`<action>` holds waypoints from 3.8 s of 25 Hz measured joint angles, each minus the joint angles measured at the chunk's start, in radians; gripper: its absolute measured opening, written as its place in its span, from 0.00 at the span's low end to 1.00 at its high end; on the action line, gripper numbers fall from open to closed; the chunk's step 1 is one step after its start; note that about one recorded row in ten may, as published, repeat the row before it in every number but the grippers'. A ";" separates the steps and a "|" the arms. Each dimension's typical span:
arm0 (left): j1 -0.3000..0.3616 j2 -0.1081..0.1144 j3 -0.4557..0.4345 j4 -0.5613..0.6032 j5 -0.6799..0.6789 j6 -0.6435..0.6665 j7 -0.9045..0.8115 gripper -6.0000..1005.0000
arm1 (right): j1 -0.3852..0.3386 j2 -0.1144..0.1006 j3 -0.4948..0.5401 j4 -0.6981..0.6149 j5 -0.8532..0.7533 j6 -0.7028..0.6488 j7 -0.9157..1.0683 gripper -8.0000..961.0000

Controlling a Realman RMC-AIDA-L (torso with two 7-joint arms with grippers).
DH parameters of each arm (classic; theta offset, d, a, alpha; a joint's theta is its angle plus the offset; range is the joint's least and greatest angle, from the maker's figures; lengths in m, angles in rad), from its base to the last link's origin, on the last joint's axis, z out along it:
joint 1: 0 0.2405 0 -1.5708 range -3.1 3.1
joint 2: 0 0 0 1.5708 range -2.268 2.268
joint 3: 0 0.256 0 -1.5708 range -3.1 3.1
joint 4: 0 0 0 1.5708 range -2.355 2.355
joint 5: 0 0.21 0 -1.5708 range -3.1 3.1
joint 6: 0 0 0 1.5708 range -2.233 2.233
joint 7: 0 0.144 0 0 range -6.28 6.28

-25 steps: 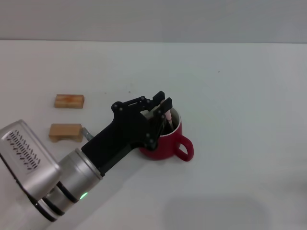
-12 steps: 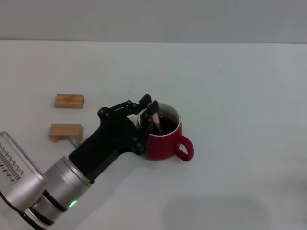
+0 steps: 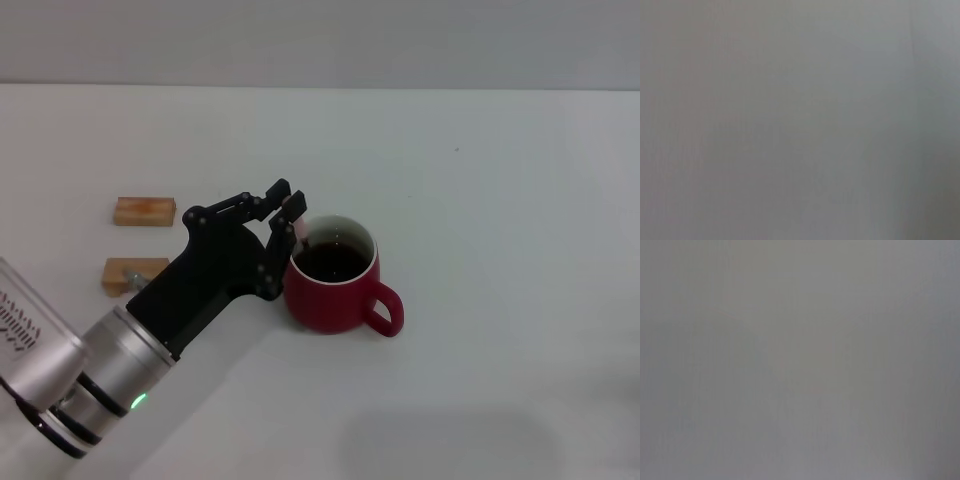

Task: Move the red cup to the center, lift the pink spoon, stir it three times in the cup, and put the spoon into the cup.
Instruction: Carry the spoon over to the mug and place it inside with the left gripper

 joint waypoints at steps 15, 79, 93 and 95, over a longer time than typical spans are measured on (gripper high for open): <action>-0.080 -0.009 0.003 -0.032 0.004 -0.029 -0.003 0.21 | 0.003 -0.002 0.001 -0.001 0.000 -0.001 0.000 0.01; -0.064 -0.016 0.095 0.000 0.000 -0.043 0.026 0.26 | 0.017 0.000 0.000 0.005 -0.006 0.007 0.000 0.01; -0.036 -0.005 0.004 -0.023 -0.004 -0.044 0.038 0.27 | 0.019 0.002 -0.002 0.005 -0.008 0.006 0.000 0.01; -0.052 -0.007 0.003 -0.032 -0.005 -0.046 0.036 0.27 | 0.016 0.002 -0.002 0.005 -0.008 0.005 0.000 0.01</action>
